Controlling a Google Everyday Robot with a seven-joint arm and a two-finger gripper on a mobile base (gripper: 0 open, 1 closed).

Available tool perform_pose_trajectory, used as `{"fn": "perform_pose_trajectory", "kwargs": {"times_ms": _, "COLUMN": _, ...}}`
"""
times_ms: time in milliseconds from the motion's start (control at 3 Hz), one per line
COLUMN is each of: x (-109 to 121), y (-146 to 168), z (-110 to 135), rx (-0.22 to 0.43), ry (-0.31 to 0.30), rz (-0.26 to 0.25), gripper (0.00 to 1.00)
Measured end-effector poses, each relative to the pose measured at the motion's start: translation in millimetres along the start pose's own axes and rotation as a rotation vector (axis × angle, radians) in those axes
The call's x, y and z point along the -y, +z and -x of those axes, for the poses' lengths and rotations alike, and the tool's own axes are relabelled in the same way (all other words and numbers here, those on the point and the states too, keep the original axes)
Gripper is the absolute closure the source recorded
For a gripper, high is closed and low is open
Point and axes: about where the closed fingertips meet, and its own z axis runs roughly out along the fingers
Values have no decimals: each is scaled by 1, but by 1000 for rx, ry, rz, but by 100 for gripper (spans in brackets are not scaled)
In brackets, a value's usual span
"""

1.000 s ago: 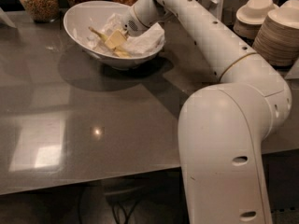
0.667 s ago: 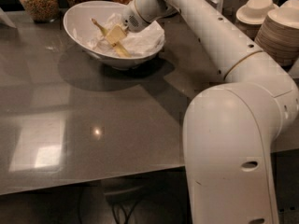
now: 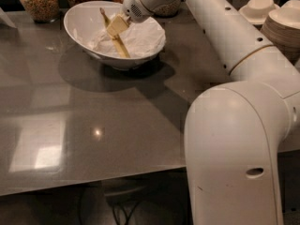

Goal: Pick banana from white bowl

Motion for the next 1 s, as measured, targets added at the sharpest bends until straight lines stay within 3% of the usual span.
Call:
{"fn": "perform_pose_trajectory", "kwargs": {"times_ms": 333, "x": -1, "y": -16, "z": 3, "rx": -23, "ry": -11, "rz": -5, "gripper": 100}}
{"fn": "perform_pose_trajectory", "kwargs": {"times_ms": 1000, "x": -1, "y": -62, "z": 5, "rx": -41, "ry": -8, "rz": -64, "gripper": 100}}
